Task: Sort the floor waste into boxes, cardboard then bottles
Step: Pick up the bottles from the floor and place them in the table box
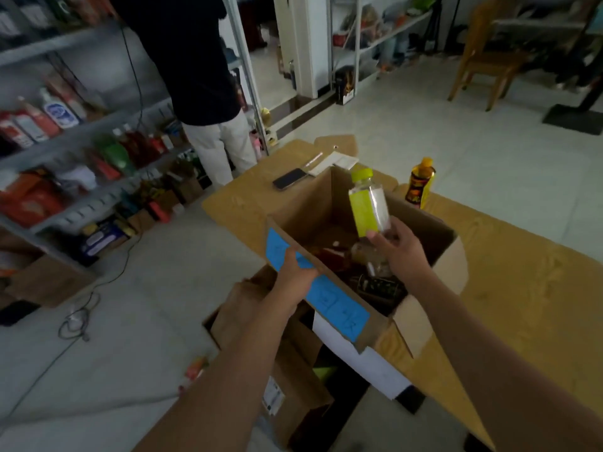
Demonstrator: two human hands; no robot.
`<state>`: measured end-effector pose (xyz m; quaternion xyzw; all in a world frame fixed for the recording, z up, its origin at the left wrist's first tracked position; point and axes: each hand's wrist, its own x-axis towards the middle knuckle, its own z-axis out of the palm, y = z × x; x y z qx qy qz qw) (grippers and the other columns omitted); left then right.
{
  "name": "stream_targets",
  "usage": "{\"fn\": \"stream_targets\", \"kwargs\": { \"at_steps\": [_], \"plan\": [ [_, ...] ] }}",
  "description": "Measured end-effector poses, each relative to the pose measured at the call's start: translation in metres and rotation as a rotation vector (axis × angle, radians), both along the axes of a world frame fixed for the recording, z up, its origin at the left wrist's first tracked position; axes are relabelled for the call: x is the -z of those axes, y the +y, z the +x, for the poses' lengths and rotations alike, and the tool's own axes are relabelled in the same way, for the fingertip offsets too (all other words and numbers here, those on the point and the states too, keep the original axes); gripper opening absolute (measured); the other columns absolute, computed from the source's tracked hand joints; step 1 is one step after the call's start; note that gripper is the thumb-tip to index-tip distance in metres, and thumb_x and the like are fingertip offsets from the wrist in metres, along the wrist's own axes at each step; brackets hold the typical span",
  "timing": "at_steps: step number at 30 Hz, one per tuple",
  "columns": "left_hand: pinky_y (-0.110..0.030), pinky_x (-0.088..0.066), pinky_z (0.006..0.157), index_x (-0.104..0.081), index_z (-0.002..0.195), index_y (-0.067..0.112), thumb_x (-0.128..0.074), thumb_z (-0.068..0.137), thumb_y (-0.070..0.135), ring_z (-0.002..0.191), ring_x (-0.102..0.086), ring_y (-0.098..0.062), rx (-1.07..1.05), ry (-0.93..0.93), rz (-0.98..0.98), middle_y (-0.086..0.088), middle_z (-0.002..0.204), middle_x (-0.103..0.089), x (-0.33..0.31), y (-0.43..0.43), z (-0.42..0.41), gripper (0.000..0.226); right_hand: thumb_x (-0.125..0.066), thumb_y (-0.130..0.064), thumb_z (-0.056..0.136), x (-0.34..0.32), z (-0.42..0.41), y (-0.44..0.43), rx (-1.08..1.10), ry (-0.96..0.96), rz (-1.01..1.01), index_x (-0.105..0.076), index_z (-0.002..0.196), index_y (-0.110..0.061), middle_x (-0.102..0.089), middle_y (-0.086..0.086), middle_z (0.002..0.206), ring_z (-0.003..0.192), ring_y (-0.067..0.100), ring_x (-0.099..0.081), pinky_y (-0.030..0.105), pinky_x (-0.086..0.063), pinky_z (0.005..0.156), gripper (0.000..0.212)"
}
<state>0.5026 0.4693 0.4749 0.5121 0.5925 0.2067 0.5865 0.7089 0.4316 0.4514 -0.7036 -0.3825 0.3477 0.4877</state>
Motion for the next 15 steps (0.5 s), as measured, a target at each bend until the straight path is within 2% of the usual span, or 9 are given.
{"fn": "stream_targets", "kwargs": {
  "at_steps": [2, 3, 7, 11, 15],
  "plan": [
    [-0.021, -0.046, 0.061, -0.01, 0.154, 0.034, -0.062, 0.094, 0.012, 0.092, -0.053, -0.013, 0.019, 0.025, -0.032, -0.006, 0.147, -0.035, 0.005, 0.003, 0.013, 0.082, -0.068, -0.054, 0.082, 0.013, 0.019, 0.018, -0.006, -0.053, -0.076, -0.045, 0.14, -0.022, -0.063, 0.002, 0.118, 0.101, 0.022, -0.064, 0.046, -0.056, 0.086, 0.07],
    [-0.021, -0.047, 0.062, -0.007, 0.154, 0.036, -0.062, 0.093, 0.013, 0.093, -0.052, -0.013, 0.027, 0.049, -0.036, -0.005, 0.149, -0.034, 0.008, 0.005, 0.018, 0.085, -0.068, -0.057, 0.08, 0.019, 0.024, 0.027, -0.013, -0.089, -0.122, -0.042, 0.142, -0.022, -0.061, 0.003, 0.123, 0.105, 0.024, -0.062, 0.045, -0.055, 0.088, 0.076],
    [-0.034, -0.054, 0.085, -0.004, 0.153, 0.041, -0.067, 0.091, 0.02, 0.113, -0.053, -0.02, 0.052, 0.123, -0.048, -0.004, 0.154, -0.027, 0.016, 0.011, 0.026, 0.091, -0.065, -0.055, 0.085, 0.038, 0.033, 0.058, -0.075, -0.268, -0.239, -0.037, 0.148, -0.02, -0.051, 0.003, 0.14, 0.122, 0.025, -0.053, 0.038, -0.045, 0.095, 0.078],
    [-0.033, -0.053, 0.088, -0.004, 0.153, 0.041, -0.067, 0.091, 0.018, 0.114, -0.05, -0.018, 0.078, 0.144, -0.063, -0.004, 0.158, -0.022, 0.021, 0.018, 0.027, 0.092, -0.064, -0.046, 0.089, 0.047, 0.039, 0.081, -0.078, -0.337, -0.183, -0.039, 0.147, -0.021, -0.058, 0.0, 0.128, 0.11, 0.021, -0.058, 0.033, -0.047, 0.085, 0.067],
    [-0.042, -0.049, 0.102, -0.006, 0.152, 0.045, -0.069, 0.089, 0.017, 0.135, -0.041, -0.025, 0.065, 0.118, -0.084, -0.002, 0.159, -0.02, 0.025, 0.021, 0.026, 0.093, -0.063, -0.04, 0.091, 0.054, 0.039, 0.095, -0.149, -0.39, -0.248, -0.038, 0.147, -0.019, -0.045, 0.007, 0.146, 0.128, 0.029, -0.047, 0.045, -0.043, 0.104, 0.065]
  ]
}}
